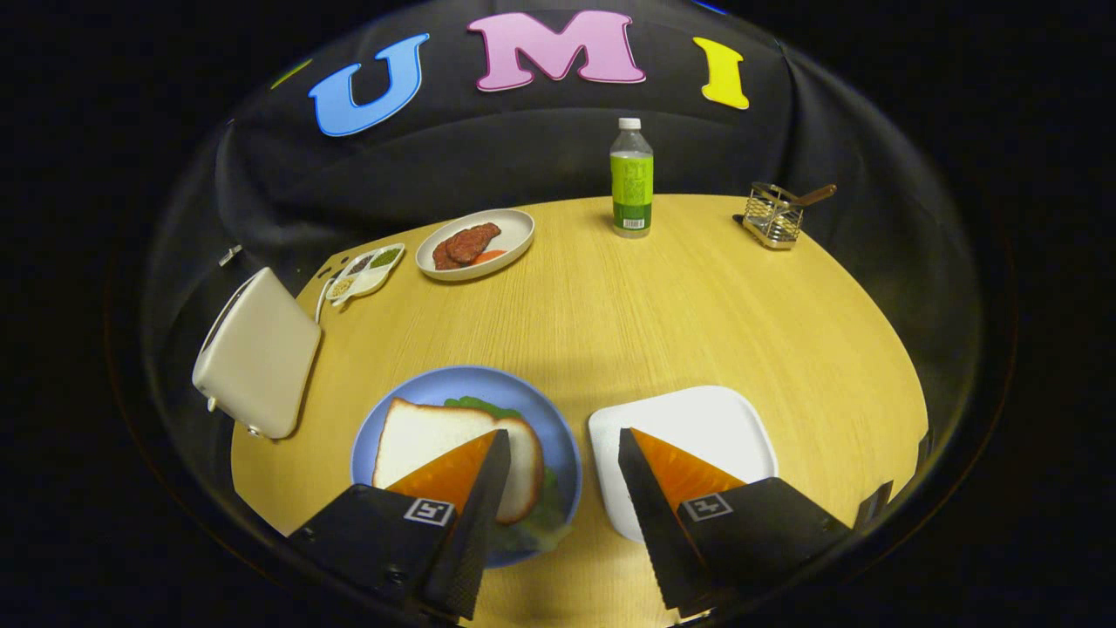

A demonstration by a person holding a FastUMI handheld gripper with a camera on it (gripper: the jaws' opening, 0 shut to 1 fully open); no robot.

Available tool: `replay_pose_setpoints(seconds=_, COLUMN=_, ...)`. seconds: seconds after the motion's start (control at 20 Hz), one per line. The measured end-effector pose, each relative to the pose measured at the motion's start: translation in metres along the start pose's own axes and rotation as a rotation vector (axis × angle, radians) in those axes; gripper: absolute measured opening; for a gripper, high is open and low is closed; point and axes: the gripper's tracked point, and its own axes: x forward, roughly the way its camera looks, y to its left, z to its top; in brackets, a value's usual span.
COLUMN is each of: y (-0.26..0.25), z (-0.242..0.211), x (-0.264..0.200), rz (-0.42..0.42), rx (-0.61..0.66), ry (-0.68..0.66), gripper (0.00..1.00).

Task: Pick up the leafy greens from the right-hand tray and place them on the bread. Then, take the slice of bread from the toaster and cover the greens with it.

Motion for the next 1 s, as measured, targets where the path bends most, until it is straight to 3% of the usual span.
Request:
replay_pose_setpoints(seconds=0.2, y=-0.037, z=0.059, x=-0.042, rz=-0.030, rx=-0.058, ry=-0.163, gripper=1.00)
replay_pose_setpoints(seconds=0.65, y=-0.111, z=0.209, x=-0.170, rz=-0.043, rx=-0.098, ry=-0.504, gripper=1.00)
replay_pose_setpoints(seconds=1.0, y=-0.142, z=0.249, x=-0.202, rz=-0.051, rx=-0.153, ry=-0.578, gripper=1.00)
